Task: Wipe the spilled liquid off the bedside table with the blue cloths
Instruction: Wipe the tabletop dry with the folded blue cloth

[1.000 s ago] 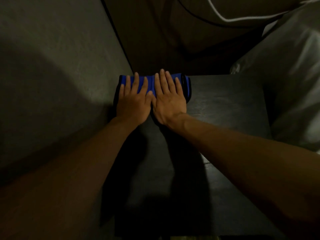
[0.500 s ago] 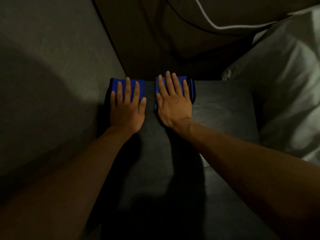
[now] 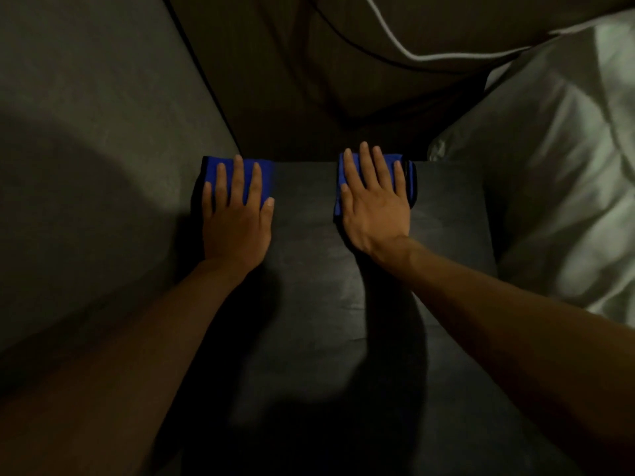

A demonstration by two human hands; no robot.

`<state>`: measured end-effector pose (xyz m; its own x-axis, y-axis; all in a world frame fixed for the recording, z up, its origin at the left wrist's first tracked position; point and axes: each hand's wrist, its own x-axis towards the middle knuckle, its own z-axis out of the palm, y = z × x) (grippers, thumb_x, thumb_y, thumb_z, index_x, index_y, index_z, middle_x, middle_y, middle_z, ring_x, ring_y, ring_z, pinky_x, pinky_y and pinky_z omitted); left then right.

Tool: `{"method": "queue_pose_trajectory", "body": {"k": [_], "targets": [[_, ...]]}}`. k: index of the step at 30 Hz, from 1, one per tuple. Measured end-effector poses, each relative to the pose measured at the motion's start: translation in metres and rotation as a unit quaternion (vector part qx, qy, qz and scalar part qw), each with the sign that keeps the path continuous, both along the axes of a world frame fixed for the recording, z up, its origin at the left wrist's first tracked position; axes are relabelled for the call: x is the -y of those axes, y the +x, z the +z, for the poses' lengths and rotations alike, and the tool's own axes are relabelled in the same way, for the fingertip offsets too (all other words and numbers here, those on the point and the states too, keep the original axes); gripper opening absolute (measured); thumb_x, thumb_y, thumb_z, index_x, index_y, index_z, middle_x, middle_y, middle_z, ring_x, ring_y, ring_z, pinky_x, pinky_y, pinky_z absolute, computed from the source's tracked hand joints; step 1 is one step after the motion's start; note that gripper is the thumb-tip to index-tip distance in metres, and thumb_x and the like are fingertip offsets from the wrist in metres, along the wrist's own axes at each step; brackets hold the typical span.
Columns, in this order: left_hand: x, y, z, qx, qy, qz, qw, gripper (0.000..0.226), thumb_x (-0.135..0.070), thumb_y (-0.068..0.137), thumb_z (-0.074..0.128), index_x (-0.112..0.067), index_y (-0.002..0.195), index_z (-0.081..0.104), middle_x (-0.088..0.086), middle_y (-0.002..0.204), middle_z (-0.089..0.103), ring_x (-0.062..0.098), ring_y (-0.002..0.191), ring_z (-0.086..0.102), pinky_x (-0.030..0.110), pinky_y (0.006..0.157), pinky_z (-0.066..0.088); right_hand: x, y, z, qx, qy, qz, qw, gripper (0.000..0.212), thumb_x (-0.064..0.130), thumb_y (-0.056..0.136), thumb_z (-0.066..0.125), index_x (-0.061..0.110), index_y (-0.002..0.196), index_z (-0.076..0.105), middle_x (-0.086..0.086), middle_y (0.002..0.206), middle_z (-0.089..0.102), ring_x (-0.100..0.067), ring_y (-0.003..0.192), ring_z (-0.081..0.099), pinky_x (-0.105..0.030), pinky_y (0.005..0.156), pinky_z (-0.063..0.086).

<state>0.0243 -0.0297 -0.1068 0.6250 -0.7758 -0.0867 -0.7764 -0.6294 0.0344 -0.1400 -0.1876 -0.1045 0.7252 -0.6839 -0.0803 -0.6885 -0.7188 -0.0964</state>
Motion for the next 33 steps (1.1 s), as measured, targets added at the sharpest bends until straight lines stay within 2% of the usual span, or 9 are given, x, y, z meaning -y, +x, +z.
{"method": "queue_pose_trajectory", "body": {"k": [5, 15, 21, 28, 30, 33], "targets": [[0.000, -0.002, -0.003, 0.011, -0.003, 0.004, 1.000, 0.063, -0.049, 0.099, 0.015, -0.020, 0.155, 0.008, 0.012, 0.164, 0.006, 0.033, 0.150, 0.005, 0.050, 0.121, 0.006, 0.014, -0.018, 0.001, -0.009, -0.004, -0.015, 1.000, 0.060, 0.043, 0.107, 0.013, 0.023, 0.163, 0.002, -0.006, 0.171, 0.001, -0.024, 0.157, -0.005, -0.049, 0.126, -0.004], [0.001, 0.000, -0.001, -0.012, 0.002, 0.012, 1.000, 0.061, -0.049, 0.101, 0.015, -0.025, 0.155, -0.001, 0.008, 0.164, -0.003, 0.029, 0.151, -0.003, 0.047, 0.120, -0.002, 0.036, -0.042, 0.000, -0.008, -0.002, -0.037, 0.999, 0.063, 0.045, 0.104, 0.007, 0.024, 0.163, 0.004, -0.006, 0.171, 0.003, -0.023, 0.157, -0.005, -0.049, 0.126, -0.003], [0.001, 0.000, 0.003, -0.023, 0.001, 0.014, 1.000, 0.061, -0.049, 0.100, 0.015, -0.025, 0.155, -0.001, 0.007, 0.164, -0.004, 0.029, 0.150, -0.003, 0.049, 0.121, 0.000, 0.051, -0.061, 0.000, -0.012, 0.000, -0.039, 0.999, 0.062, 0.045, 0.104, 0.006, 0.024, 0.163, 0.003, -0.005, 0.171, 0.002, -0.023, 0.157, -0.005, -0.048, 0.126, -0.004], [0.002, 0.002, 0.009, -0.052, 0.017, 0.014, 0.998, 0.066, -0.052, 0.099, 0.026, -0.028, 0.155, 0.001, 0.003, 0.164, -0.006, 0.027, 0.150, -0.006, 0.047, 0.119, -0.002, 0.060, -0.077, 0.001, -0.015, 0.009, -0.063, 0.998, 0.060, 0.045, 0.107, 0.009, 0.025, 0.163, 0.000, -0.004, 0.171, -0.002, -0.022, 0.156, -0.007, -0.046, 0.125, -0.006], [0.002, 0.005, 0.012, -0.076, -0.005, 0.023, 0.997, 0.064, -0.046, 0.100, 0.033, -0.028, 0.155, 0.008, 0.003, 0.165, -0.003, 0.026, 0.151, -0.005, 0.046, 0.120, -0.001, 0.060, -0.081, -0.001, -0.009, 0.004, -0.079, 0.997, 0.060, 0.045, 0.107, 0.009, 0.025, 0.162, 0.000, -0.005, 0.171, -0.001, -0.022, 0.157, -0.005, -0.047, 0.126, -0.004], [0.001, 0.009, 0.017, -0.133, -0.088, 0.020, 0.987, 0.057, -0.026, 0.097, 0.047, -0.018, 0.151, 0.031, 0.009, 0.163, 0.011, 0.030, 0.151, 0.004, 0.048, 0.121, 0.004, 0.058, -0.088, -0.002, -0.012, 0.009, -0.108, 0.994, 0.061, 0.046, 0.104, 0.006, 0.027, 0.162, -0.001, -0.006, 0.171, -0.002, -0.022, 0.157, -0.006, -0.048, 0.126, -0.003]]}}
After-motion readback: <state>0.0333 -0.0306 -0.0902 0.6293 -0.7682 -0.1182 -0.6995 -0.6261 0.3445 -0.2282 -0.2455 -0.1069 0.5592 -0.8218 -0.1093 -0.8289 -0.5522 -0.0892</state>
